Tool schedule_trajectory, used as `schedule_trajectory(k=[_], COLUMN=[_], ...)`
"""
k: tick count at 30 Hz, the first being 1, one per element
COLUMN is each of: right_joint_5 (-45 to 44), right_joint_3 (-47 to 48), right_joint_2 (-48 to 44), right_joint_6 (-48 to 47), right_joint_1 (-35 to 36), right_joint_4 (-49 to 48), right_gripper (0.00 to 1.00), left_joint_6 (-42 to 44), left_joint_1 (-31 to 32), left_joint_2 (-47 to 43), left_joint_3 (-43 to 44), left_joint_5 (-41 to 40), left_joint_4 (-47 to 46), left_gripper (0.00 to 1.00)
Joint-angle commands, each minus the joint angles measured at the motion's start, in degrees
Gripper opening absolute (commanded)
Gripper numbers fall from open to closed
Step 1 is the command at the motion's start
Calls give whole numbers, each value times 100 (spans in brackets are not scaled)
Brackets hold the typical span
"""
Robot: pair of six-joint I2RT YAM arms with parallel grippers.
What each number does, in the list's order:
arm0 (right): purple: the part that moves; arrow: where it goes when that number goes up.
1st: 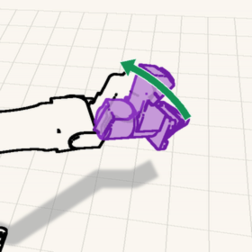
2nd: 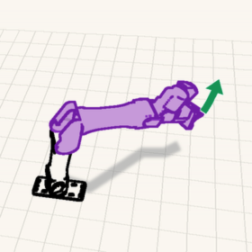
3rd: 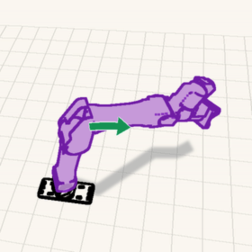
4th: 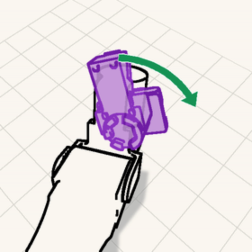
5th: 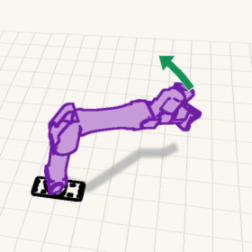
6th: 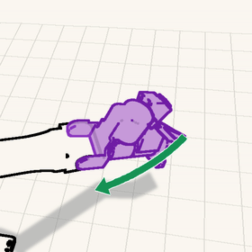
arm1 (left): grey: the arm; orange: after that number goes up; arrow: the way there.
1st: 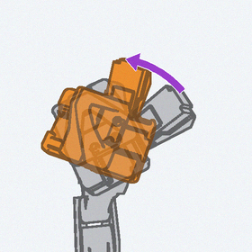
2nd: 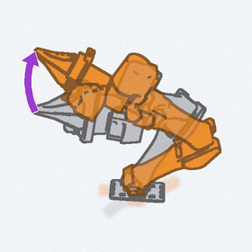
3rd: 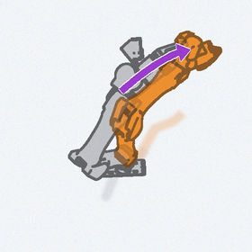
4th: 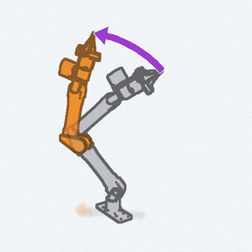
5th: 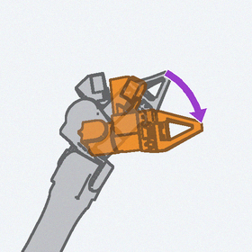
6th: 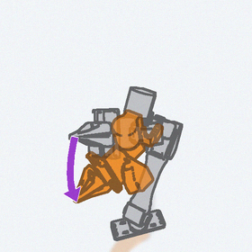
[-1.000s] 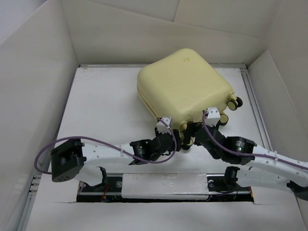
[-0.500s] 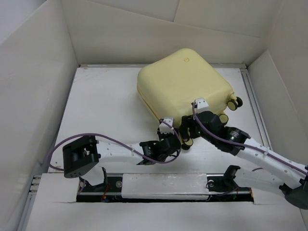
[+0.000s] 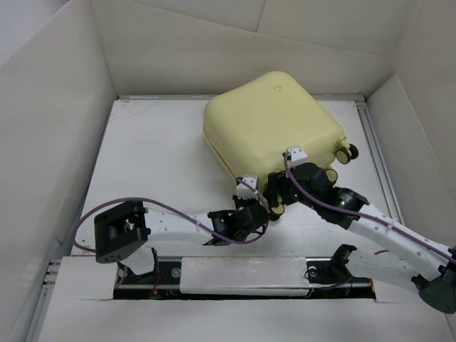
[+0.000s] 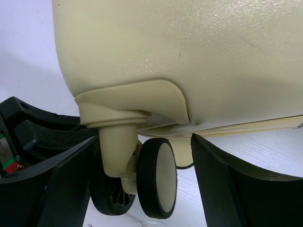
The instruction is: Pack the luggage
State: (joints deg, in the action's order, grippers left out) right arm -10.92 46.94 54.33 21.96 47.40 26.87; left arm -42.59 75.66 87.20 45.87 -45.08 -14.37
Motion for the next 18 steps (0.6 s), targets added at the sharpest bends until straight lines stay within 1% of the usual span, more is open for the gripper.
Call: schedule_trajectory(k=[1, 2, 3, 6, 7, 8, 10, 14, 18], right_joint_5=[81, 159, 256, 318, 318, 318, 318, 266, 318], right_joint_3=[8, 8, 61, 114, 114, 114, 114, -26, -246], right_joint_2=[-63, 16, 78, 254, 332, 333, 333, -34, -361], right_joint_6=[-165, -165, -226, -280, -332, -332, -332, -332, -280], right_joint_1=[-160, -265, -318, -476, -564, -565, -626, -626, -626], right_joint_4=[-270, -270, -209, -95, -95, -95, -42, 160, 108], right_gripper=[82, 81, 77, 39, 29, 15, 1, 0, 0], left_joint_6=[137, 198, 198, 330, 330, 330, 382, 444, 559], left_joint_1=[-183, -183, -183, -183, -253, -253, -315, -683, -1025], left_joint_2=[-352, -414, -466, -642, -712, -713, -853, -1195, -1389], left_joint_3=[-68, -174, -227, -394, -464, -465, -666, -1018, -1264], left_joint_5=[-757, -757, -757, -809, -809, -809, -626, -432, -238], left_joint_4=[-286, -286, -286, -338, -338, -338, -425, -576, -628], left_gripper=[0, 0, 0, 0, 0, 0, 0, 0, 0])
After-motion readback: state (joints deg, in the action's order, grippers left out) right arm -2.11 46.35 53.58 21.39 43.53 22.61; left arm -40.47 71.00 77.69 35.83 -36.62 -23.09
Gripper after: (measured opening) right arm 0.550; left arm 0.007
